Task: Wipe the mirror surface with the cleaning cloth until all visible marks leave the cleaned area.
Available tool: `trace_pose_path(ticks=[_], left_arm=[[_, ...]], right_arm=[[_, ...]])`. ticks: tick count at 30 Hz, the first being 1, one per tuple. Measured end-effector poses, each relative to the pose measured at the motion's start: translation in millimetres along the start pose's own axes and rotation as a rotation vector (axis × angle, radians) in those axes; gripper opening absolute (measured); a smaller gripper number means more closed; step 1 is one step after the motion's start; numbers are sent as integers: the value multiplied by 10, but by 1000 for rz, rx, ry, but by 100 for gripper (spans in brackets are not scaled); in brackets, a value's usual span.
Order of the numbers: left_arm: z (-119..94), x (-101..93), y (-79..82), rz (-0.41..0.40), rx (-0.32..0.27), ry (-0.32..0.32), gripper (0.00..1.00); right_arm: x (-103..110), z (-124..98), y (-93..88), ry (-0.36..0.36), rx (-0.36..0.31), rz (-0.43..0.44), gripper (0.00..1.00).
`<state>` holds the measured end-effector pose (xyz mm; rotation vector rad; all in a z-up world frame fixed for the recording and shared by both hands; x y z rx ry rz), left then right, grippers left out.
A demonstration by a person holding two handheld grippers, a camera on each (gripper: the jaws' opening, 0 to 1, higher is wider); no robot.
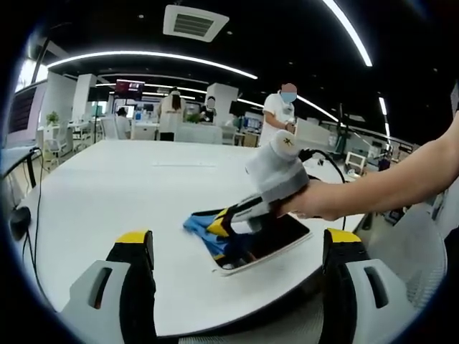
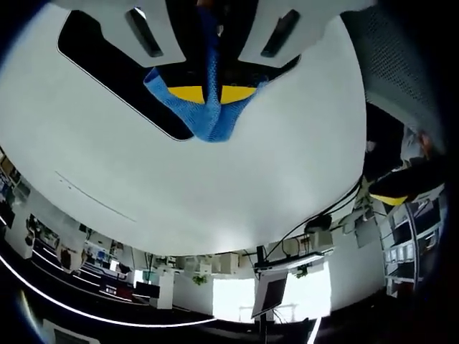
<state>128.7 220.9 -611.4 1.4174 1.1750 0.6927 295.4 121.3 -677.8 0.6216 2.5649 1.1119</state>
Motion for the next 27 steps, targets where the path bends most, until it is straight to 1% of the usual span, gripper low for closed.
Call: trace_pose_path(ticks=[1, 2, 6, 9, 14, 17, 27], left_arm=[[-2, 1, 2, 2, -4, 2, 97], [-3, 3, 5, 2, -9, 5, 98], [-8, 3, 6, 1, -10, 8, 98], [-8, 2, 5, 1, -7, 8, 98], [-10, 0, 4, 1, -7, 9, 98], [-11, 0, 3, 1, -7, 8, 98], [-18, 5, -1, -3, -5, 15, 99]], right_arm=[[1, -8, -6, 0, -5, -30, 0], [15, -20, -13, 0, -7, -33, 0], [7, -39, -17, 1, -9, -9, 0], [-9, -44, -23, -1, -3, -8, 0], [-70, -102, -77, -6, 3, 7, 0], [-116, -157, -146, -24, -6, 39, 0], [-224, -270, -251, -44, 7, 41, 0]])
Point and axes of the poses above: the point that each gripper's makers call its tool centre point, and the gripper's own axes: z roughly forward along the fingers, x roughly to its left, y roughly out of its top, the point moved 9 cm from there along -z, roughly backward along the fingers, and after that the axes turned 1 degree about -z, right-handed, at the moved point
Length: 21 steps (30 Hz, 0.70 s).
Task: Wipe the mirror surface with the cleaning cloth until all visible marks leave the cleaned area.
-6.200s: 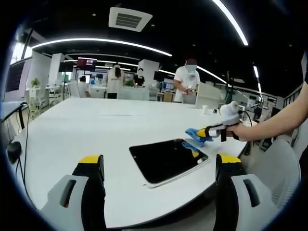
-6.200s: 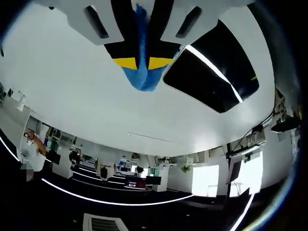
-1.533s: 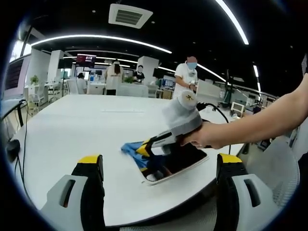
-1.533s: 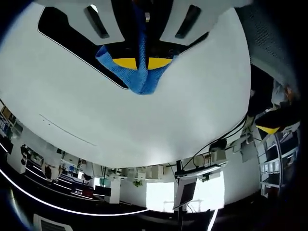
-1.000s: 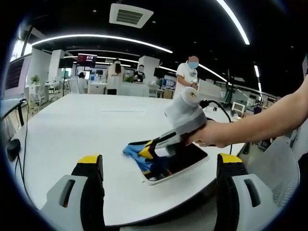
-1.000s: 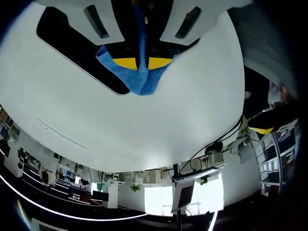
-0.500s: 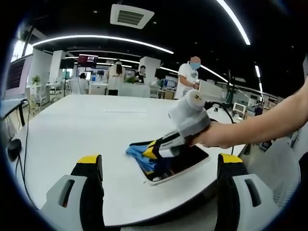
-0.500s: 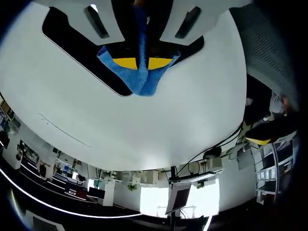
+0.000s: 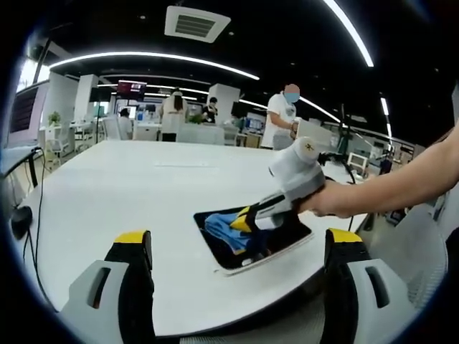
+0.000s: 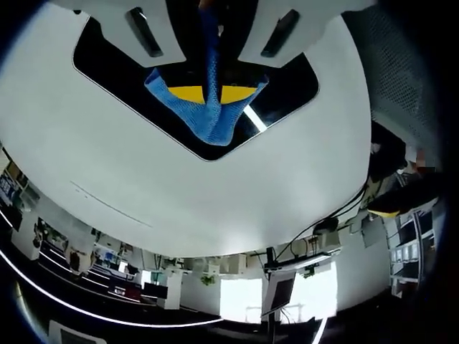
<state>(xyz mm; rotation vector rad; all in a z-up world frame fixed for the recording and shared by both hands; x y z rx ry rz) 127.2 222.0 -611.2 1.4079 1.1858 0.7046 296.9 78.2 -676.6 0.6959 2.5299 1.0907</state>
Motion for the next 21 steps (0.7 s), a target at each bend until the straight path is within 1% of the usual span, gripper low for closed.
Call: trace_pose_path(ticks=[16, 21], left_arm=[[-7, 1, 5, 1, -5, 2, 99], [-8, 4, 5, 1, -6, 3, 99]], right_arm=[[-285, -199, -193, -37, 33, 16, 0], [-390, -278, -265, -55, 44, 34, 0]])
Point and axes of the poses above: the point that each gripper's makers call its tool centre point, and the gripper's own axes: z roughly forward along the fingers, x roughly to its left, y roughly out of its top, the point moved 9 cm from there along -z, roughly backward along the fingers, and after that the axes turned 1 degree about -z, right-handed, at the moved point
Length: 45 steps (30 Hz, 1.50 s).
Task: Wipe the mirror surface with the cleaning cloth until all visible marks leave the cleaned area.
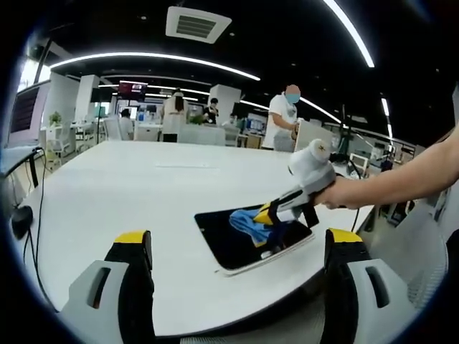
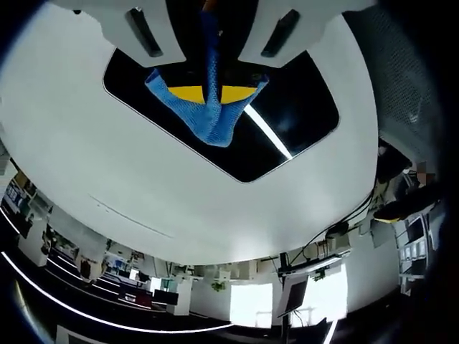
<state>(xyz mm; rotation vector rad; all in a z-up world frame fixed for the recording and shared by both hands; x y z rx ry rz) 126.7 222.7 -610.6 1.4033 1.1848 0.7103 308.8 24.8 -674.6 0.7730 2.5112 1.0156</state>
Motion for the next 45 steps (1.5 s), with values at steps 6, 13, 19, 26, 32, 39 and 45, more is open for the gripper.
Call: trace_pose_path(ticks=[6, 13, 19, 26, 32, 39, 45], left_arm=[[3, 0, 0, -2, -1, -4, 99], [6, 2, 0, -3, -1, -4, 99], [8, 5, -1, -4, 0, -5, 99], [12, 9, -3, -5, 0, -6, 99], [13, 8, -4, -6, 1, -6, 99], [12, 4, -7, -5, 2, -8, 99], [9, 2, -7, -5, 0, -7, 99]], right_arm=[[-94, -51, -67, -14, 1, 7, 0], [-203, -121, -162, -22, -5, 11, 0], [-276, -192, -227, -29, 1, 26, 0], [-427, -286, -341, -53, 2, 52, 0], [-487, -347, -401, -66, 4, 69, 0], [-525, -408, -467, -83, 2, 83, 0], [-540, -416, -480, -90, 3, 92, 0]])
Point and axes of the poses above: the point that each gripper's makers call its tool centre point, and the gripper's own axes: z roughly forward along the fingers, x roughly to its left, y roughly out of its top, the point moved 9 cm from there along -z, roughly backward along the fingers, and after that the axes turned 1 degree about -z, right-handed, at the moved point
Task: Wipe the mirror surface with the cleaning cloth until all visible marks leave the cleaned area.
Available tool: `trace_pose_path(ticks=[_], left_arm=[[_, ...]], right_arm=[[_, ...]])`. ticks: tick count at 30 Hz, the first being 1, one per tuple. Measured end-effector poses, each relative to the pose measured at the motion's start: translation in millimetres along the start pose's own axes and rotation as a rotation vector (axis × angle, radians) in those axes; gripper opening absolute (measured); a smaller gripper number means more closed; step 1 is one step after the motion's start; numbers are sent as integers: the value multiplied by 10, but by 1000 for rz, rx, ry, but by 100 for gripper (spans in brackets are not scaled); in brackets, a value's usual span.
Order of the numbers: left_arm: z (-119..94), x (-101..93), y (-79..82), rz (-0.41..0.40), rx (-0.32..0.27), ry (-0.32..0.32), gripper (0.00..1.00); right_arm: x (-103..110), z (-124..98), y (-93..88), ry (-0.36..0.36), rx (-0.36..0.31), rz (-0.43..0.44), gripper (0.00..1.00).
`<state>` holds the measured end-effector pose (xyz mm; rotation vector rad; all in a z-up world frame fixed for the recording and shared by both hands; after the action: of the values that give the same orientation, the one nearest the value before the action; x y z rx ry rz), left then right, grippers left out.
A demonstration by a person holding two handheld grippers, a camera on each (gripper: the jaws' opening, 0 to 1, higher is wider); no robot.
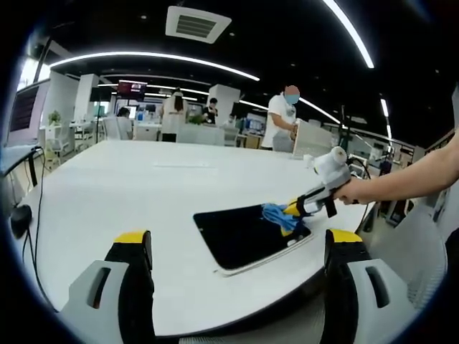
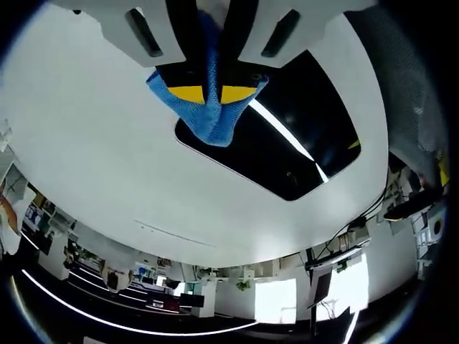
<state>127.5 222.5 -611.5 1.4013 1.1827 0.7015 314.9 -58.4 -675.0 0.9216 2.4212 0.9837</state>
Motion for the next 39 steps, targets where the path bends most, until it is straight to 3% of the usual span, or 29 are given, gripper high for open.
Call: trace_pose_path(ticks=[18, 28, 39], left_arm=[[-5, -3, 3, 0, -2, -5, 98], [-9, -5, 3, 0, -2, -7, 98], [-9, -2, 7, 1, -9, -6, 98]], right_arm=[[30, -10, 20, -9, 38, 94, 0], [132, -109, -108, 13, -23, 97, 0], [266, -213, -211, 35, -37, 70, 0]])
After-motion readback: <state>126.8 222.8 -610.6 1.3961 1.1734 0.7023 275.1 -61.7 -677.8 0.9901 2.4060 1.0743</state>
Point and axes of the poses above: the point that each gripper's makers call its tool centre point, and the gripper's own axes: z roughly forward along the fingers, x roughly to its left, y roughly out of its top, the point moved 9 cm from there along -z, roughly backward along the fingers, and after that the axes turned 1 degree about -z, right-handed, at the moved point
